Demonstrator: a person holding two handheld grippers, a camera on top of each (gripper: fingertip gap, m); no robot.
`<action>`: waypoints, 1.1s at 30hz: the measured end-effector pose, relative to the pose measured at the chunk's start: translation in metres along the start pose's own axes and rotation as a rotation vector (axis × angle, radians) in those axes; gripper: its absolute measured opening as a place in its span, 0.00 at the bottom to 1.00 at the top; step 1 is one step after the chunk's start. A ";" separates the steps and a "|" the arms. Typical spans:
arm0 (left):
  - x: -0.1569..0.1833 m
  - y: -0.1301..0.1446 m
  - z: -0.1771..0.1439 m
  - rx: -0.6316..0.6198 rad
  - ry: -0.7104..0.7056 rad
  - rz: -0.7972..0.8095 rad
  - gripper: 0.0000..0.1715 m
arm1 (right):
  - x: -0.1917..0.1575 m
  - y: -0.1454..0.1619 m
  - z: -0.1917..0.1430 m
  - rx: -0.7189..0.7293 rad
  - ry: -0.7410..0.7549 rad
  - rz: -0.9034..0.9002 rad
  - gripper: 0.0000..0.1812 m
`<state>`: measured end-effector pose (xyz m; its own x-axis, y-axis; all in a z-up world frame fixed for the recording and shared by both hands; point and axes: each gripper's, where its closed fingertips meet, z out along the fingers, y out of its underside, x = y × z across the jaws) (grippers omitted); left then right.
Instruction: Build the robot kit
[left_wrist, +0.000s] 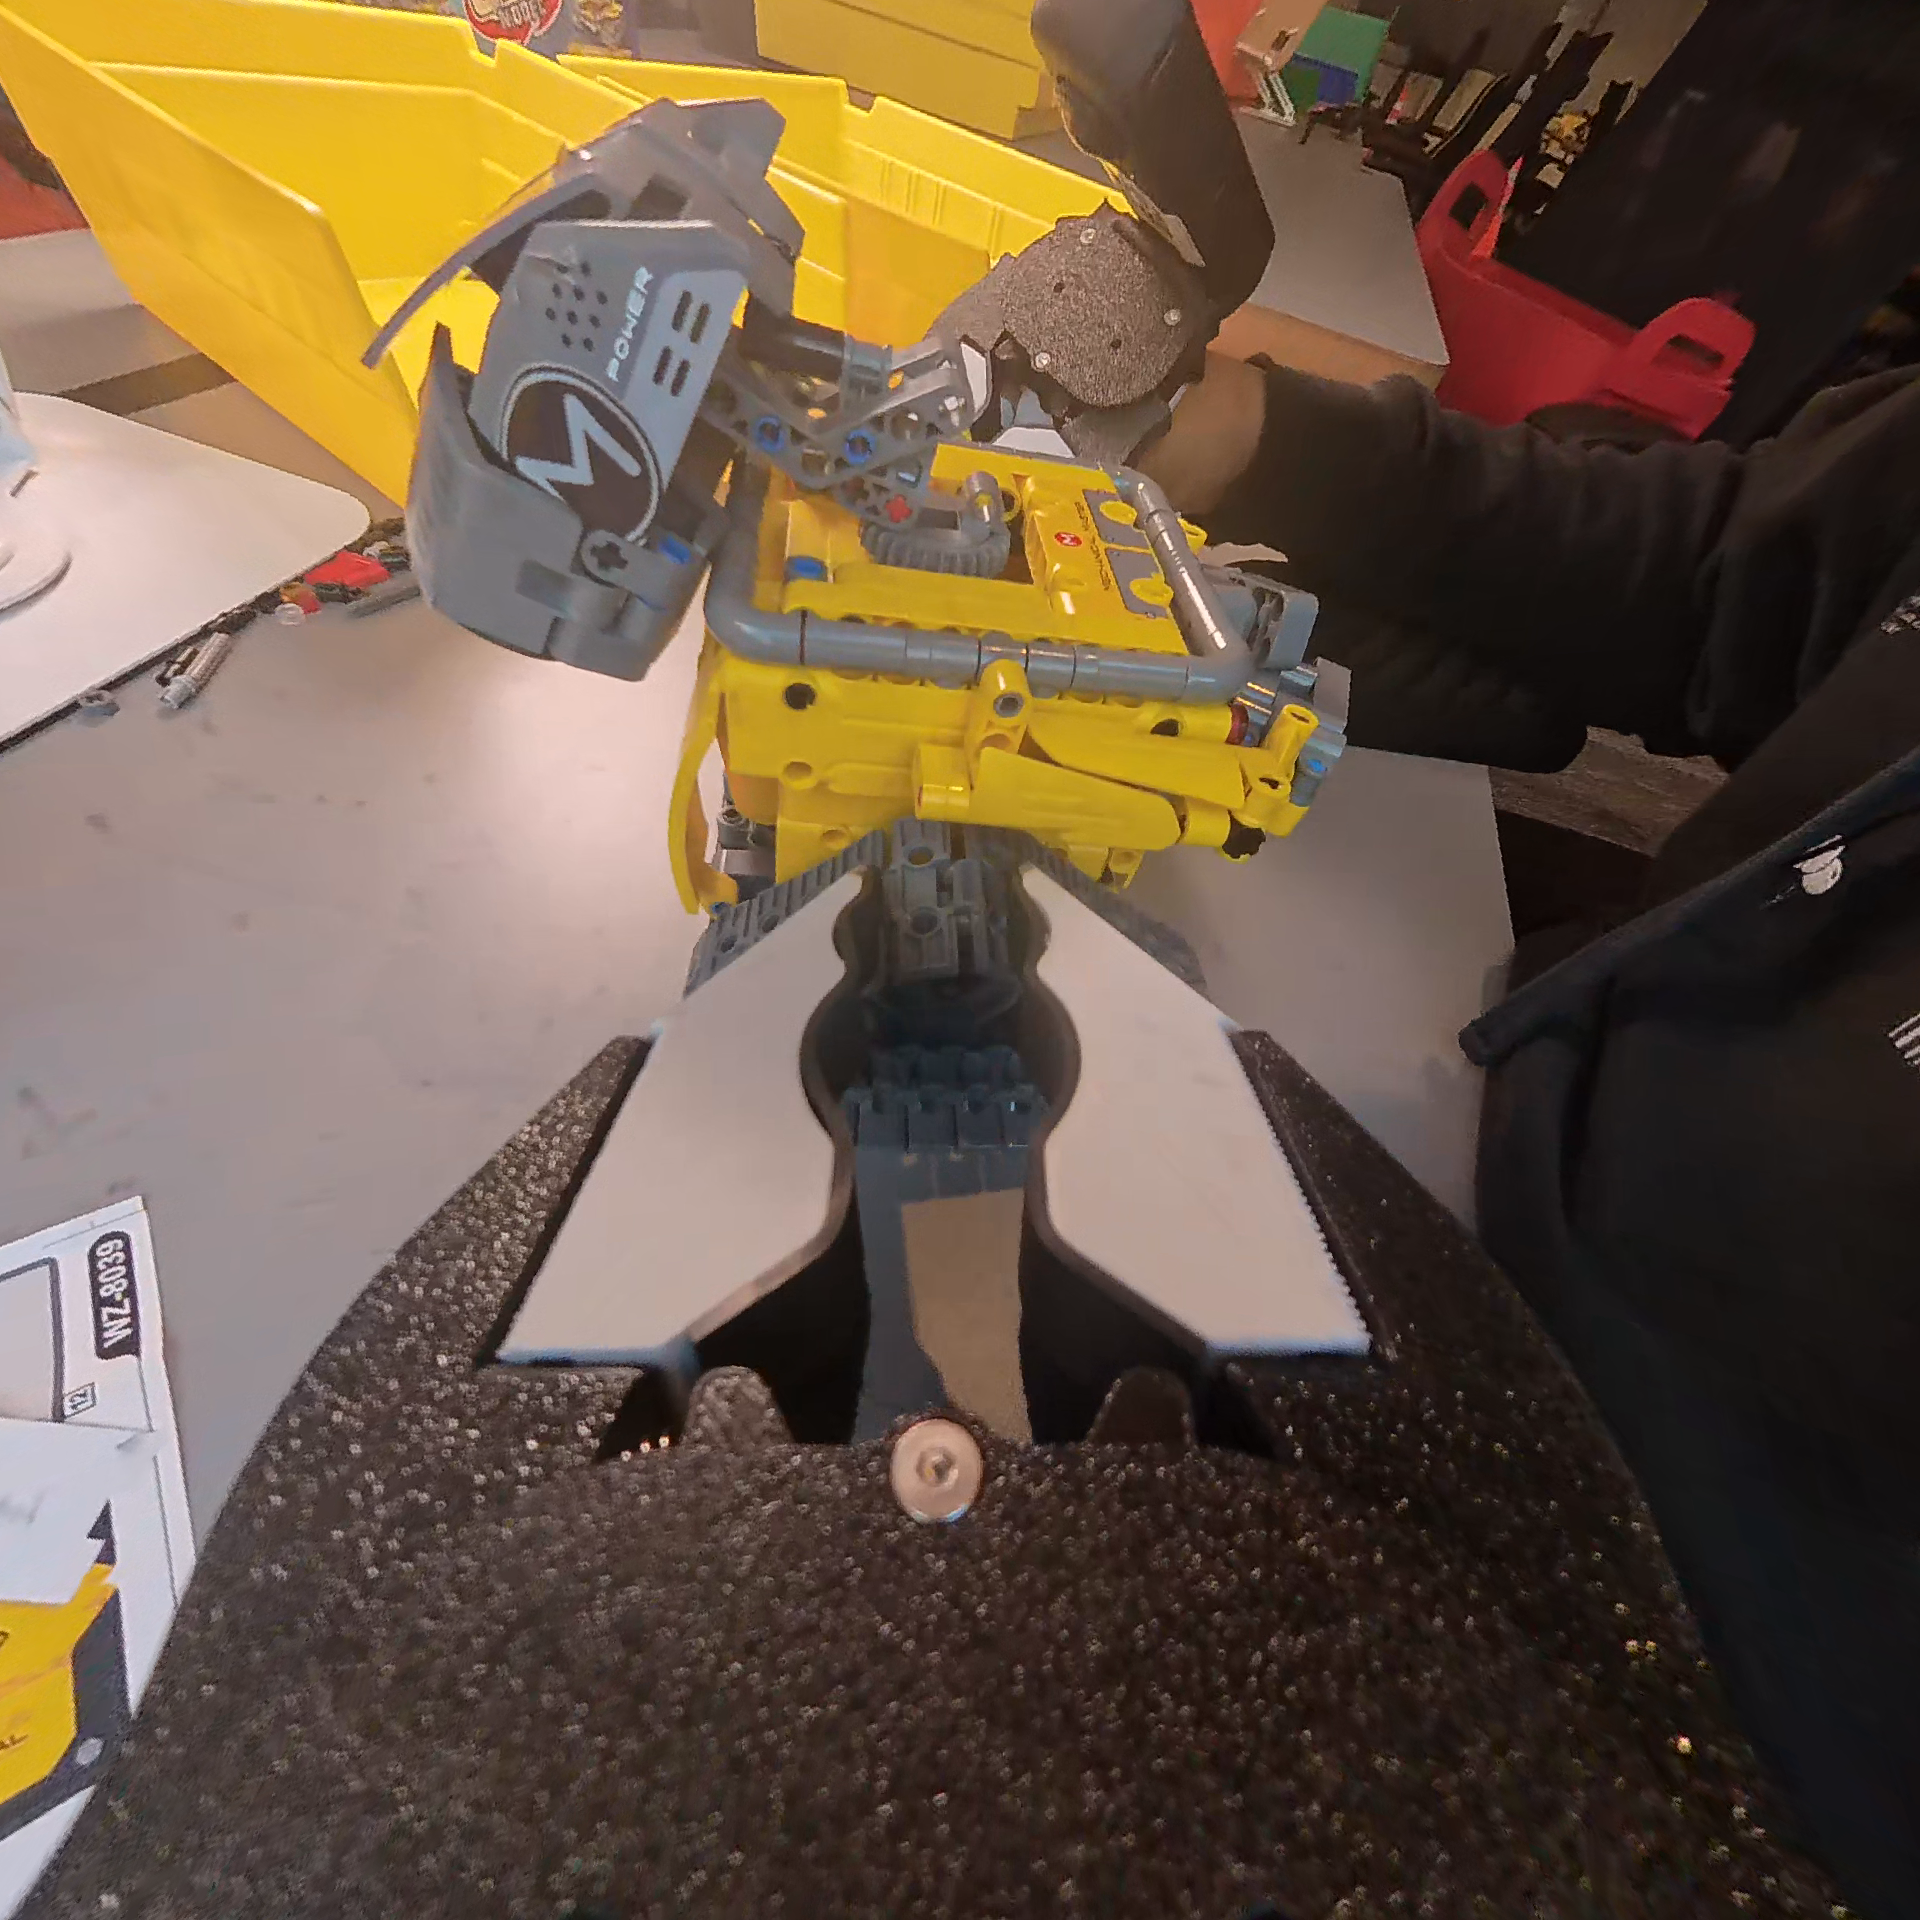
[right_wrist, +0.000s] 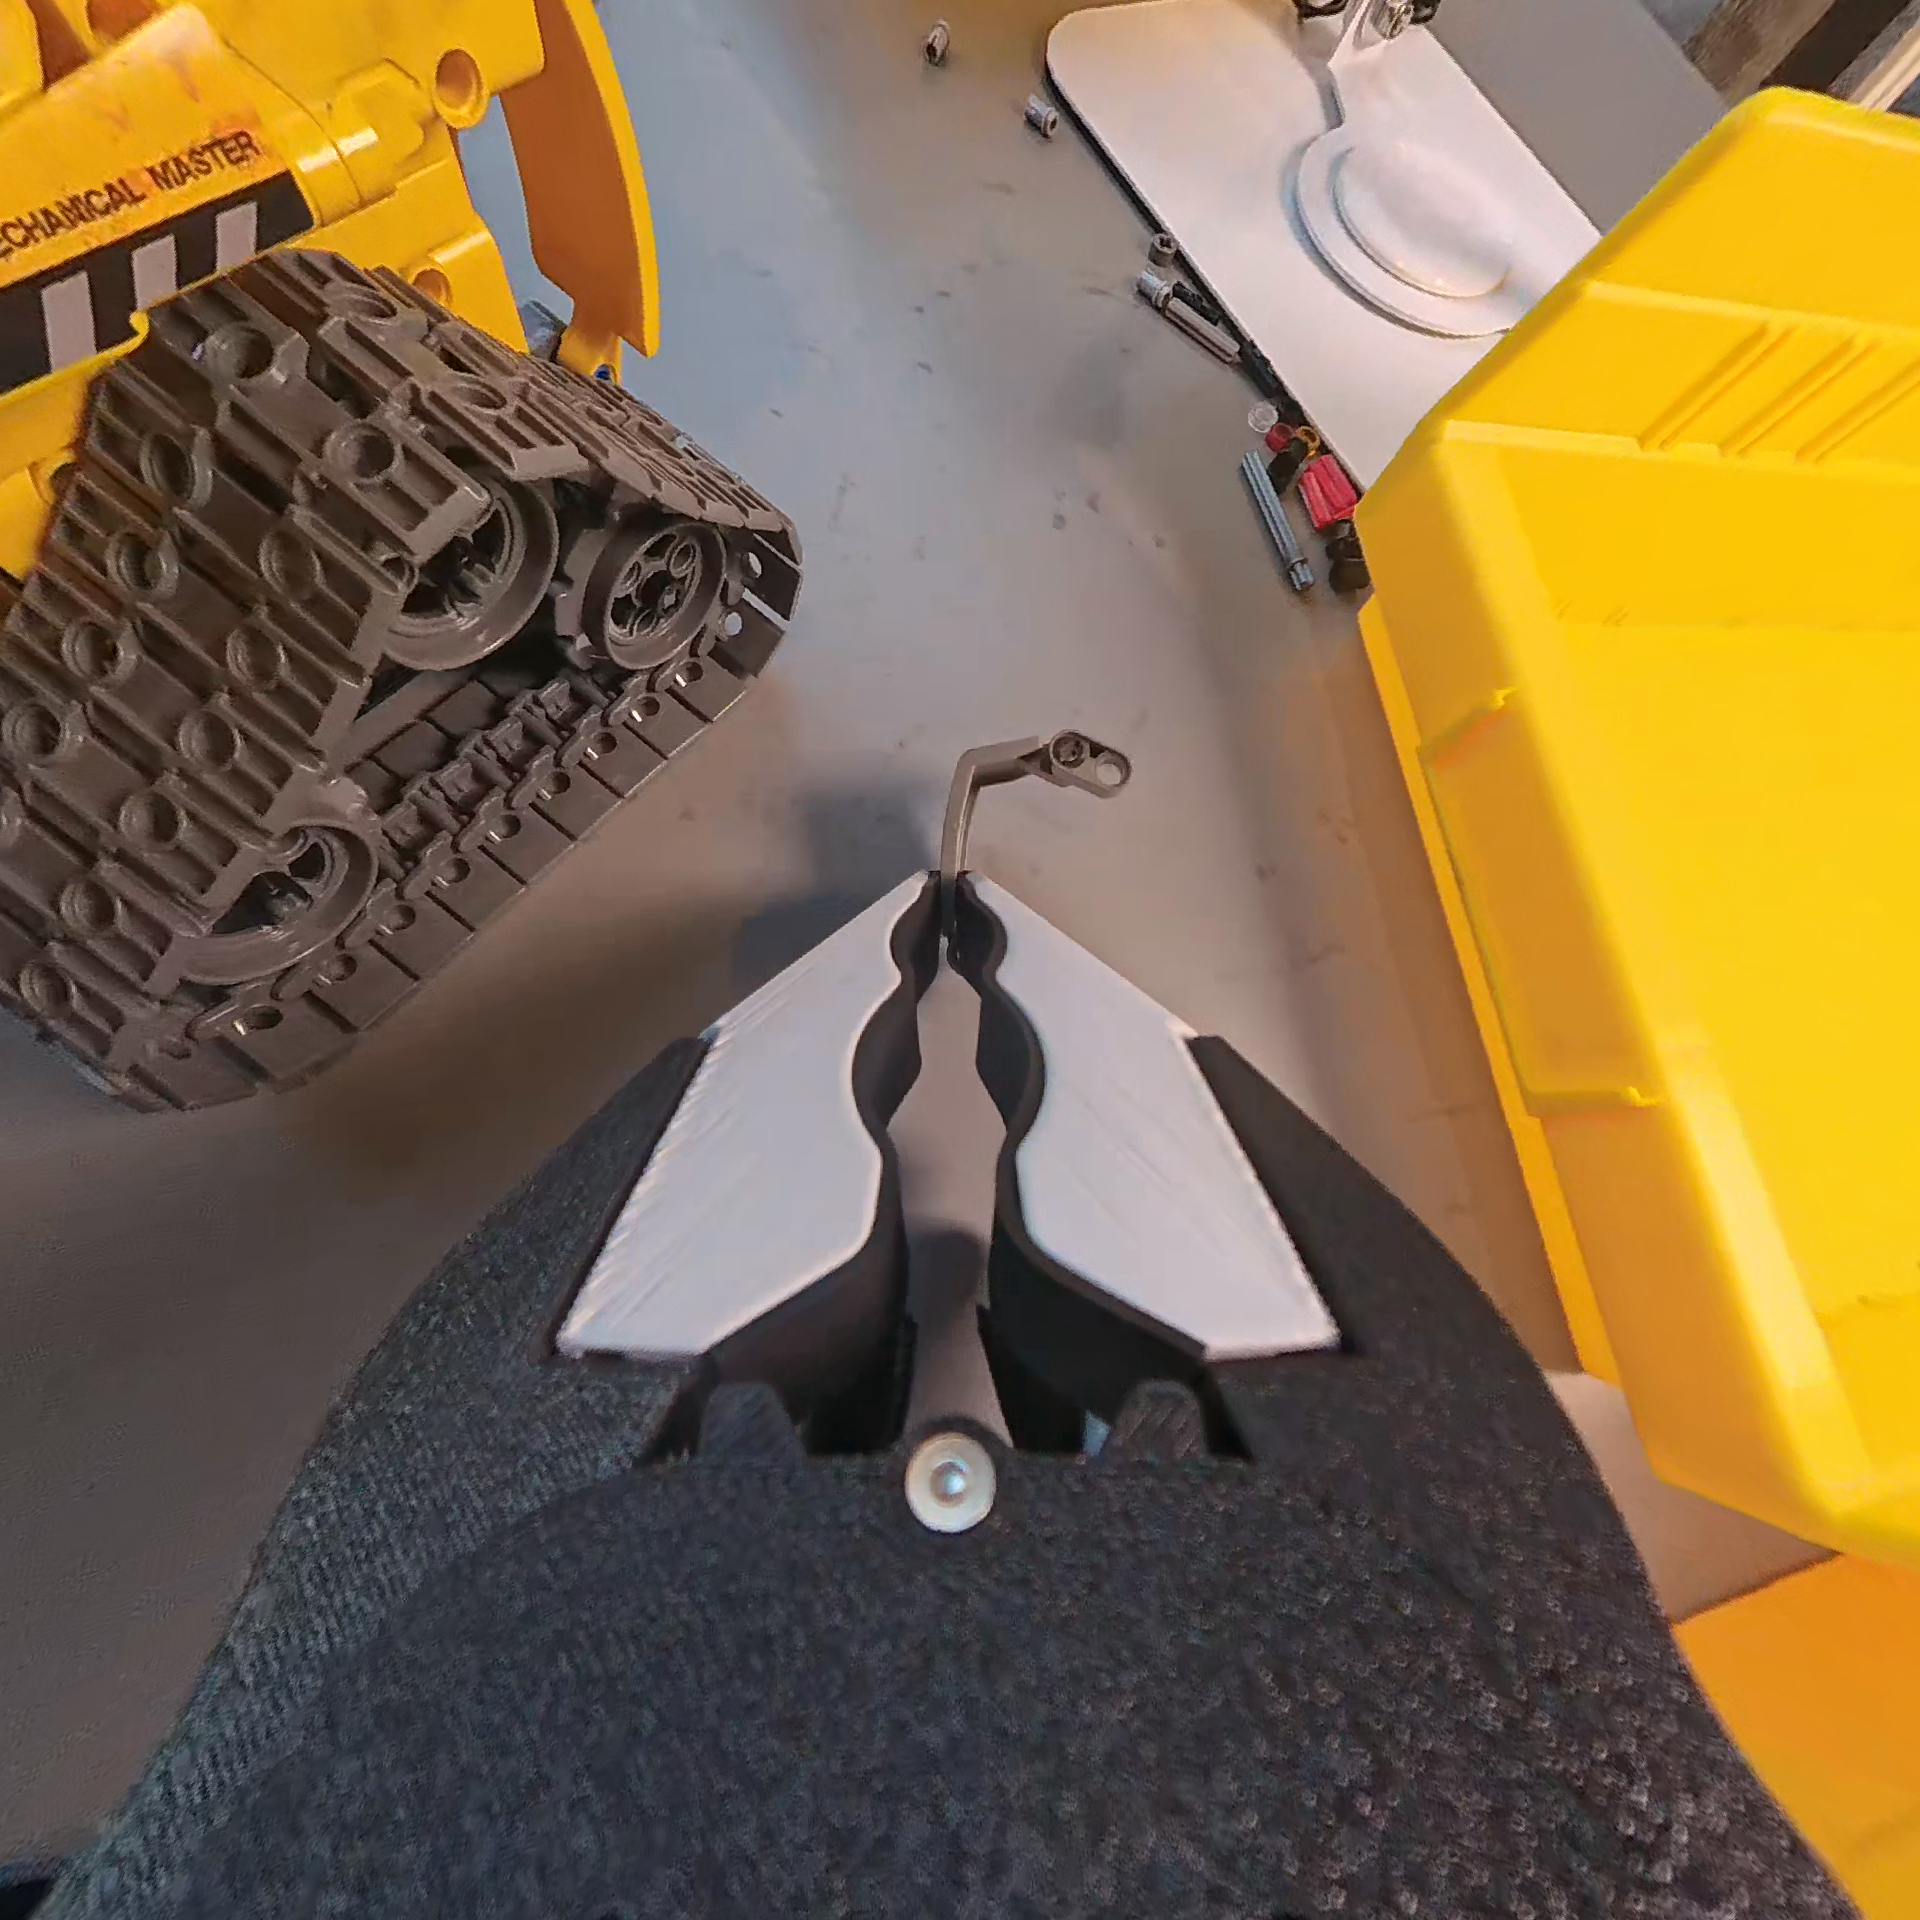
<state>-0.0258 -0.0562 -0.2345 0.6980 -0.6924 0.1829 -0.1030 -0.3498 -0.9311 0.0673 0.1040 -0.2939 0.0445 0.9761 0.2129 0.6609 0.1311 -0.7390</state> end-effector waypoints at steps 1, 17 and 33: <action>0.000 0.000 0.000 0.001 -0.003 0.003 0.13 | 0.000 0.000 0.000 -0.001 0.004 -0.002 0.01; -0.021 -0.007 0.003 0.040 -0.263 -0.031 0.11 | 0.015 -0.017 -0.024 0.113 0.098 0.040 0.14; 0.024 -0.021 -0.009 0.266 -0.304 -0.128 0.21 | -0.045 -0.083 -0.101 0.450 0.070 0.099 0.19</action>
<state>-0.0138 -0.0710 -0.2075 0.8746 -0.4225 0.2380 0.1569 -0.2178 -0.9633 0.0858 0.0319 -0.1774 0.1521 0.9756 0.1586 0.2605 0.1153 -0.9586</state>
